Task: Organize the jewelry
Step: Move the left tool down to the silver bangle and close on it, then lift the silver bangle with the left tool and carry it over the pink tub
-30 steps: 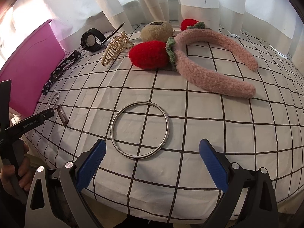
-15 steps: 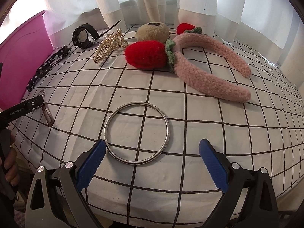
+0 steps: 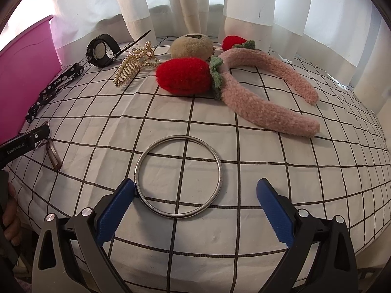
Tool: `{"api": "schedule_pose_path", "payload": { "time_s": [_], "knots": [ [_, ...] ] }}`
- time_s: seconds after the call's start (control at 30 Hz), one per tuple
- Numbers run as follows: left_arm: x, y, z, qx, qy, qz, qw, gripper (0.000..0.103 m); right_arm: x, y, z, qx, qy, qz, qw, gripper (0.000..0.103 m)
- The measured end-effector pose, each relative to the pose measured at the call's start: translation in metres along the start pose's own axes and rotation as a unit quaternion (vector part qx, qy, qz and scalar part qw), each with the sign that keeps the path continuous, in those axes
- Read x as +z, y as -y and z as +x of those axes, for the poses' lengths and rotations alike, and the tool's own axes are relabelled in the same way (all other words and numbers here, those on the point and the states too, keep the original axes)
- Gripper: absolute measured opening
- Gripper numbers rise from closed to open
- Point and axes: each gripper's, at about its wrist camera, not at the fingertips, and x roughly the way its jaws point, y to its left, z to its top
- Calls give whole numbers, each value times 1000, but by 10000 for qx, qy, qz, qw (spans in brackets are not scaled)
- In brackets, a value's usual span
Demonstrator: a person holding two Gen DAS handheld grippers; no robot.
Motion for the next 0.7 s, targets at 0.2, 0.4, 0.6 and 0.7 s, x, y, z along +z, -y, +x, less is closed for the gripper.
{"api": "schedule_pose_path", "payload": {
  "time_s": [0.2,0.4,0.6,0.7],
  "knots": [
    [-6,1,-6,-18,72,16,10000,92,1,0,-1,25,-49,14,10000,94],
    [-10,12,-16,-140,130,163,9997,66,0,-3,-3,94,-20,-44,9999,87],
    [-13,20,-21,-197,213,356,9989,42,-4,-12,-9,169,85,-250,9995,67],
    [-10,16,-21,-276,155,267,9991,41,-3,-10,-11,241,125,-232,9994,66]
  ]
}}
